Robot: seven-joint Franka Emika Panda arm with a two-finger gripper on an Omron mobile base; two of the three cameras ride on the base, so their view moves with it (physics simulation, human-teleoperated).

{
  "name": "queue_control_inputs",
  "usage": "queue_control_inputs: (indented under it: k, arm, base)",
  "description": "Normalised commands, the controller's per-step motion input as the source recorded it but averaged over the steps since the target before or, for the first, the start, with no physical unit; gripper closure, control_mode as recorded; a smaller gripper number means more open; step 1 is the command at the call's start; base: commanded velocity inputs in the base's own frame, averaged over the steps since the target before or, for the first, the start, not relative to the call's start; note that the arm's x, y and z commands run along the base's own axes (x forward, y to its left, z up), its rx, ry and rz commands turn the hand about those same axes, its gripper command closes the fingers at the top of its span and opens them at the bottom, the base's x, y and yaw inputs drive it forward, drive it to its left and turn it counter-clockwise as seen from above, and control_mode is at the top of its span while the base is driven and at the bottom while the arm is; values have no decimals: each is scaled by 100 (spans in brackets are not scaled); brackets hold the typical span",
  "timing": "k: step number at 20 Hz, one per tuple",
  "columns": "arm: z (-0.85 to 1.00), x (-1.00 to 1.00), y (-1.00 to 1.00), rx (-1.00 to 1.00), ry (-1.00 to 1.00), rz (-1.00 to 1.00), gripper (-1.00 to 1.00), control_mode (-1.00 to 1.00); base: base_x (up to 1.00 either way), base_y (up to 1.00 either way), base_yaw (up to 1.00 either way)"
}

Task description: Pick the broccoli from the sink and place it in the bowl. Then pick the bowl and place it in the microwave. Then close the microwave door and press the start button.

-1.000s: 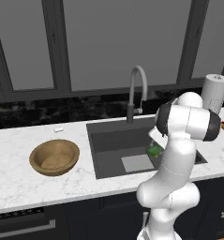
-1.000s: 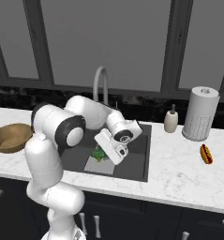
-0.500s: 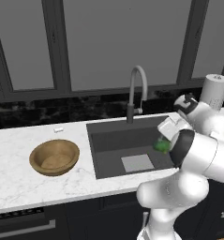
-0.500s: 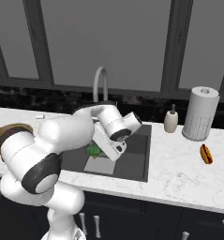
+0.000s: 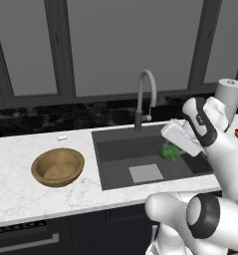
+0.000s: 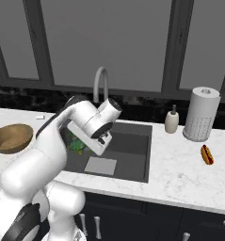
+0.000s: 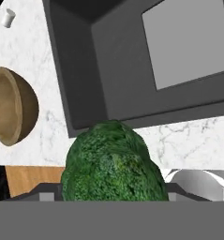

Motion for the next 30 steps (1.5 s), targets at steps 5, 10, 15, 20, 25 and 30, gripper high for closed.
queue_control_inputs:
  k: [5, 10, 15, 20, 25, 30]
  arm:
    - [56, -1, 98, -24, 5, 0, 100, -100]
    - [53, 1, 100, -32, 13, 0, 100, -100]
    - [25, 11, 99, -27, 16, 0, 100, -100]
    - [0, 13, 54, -9, 6, 2, 100, -100]
    - [-3, 34, 59, 0, 0, 2, 100, -100]
    - [-25, 61, 58, 0, 0, 0, 100, -100]
  base:
    - [0, 0, 0]
    - [0, 0, 0]
    - [0, 0, 0]
    - [0, 0, 0]
    - [0, 0, 0]
    - [0, 0, 0]
